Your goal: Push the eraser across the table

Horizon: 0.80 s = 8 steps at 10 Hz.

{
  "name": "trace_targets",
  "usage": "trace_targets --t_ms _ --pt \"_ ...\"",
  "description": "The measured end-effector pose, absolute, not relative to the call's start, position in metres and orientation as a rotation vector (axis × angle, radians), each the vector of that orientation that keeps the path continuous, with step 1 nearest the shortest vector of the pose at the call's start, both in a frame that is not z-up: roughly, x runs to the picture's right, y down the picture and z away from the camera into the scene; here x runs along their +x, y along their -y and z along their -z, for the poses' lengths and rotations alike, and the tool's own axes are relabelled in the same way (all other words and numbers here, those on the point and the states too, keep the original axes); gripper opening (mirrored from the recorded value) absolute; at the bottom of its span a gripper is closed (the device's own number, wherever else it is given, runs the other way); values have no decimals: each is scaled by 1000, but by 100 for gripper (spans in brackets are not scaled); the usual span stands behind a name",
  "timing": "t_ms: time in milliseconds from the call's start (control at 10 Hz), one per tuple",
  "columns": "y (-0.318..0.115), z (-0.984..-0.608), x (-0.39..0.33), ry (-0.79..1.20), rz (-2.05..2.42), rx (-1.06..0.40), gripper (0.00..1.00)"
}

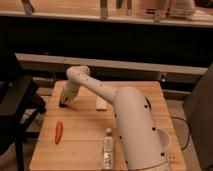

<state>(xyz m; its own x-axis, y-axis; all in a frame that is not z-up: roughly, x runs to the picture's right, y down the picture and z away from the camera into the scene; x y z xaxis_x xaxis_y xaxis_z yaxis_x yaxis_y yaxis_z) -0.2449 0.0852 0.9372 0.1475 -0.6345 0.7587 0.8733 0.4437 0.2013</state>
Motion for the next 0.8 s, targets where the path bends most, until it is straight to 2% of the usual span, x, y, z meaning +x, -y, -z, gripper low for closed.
trace_targets --t_ms 800 --pt "-87 -935 -254 937 1144 -323 0"
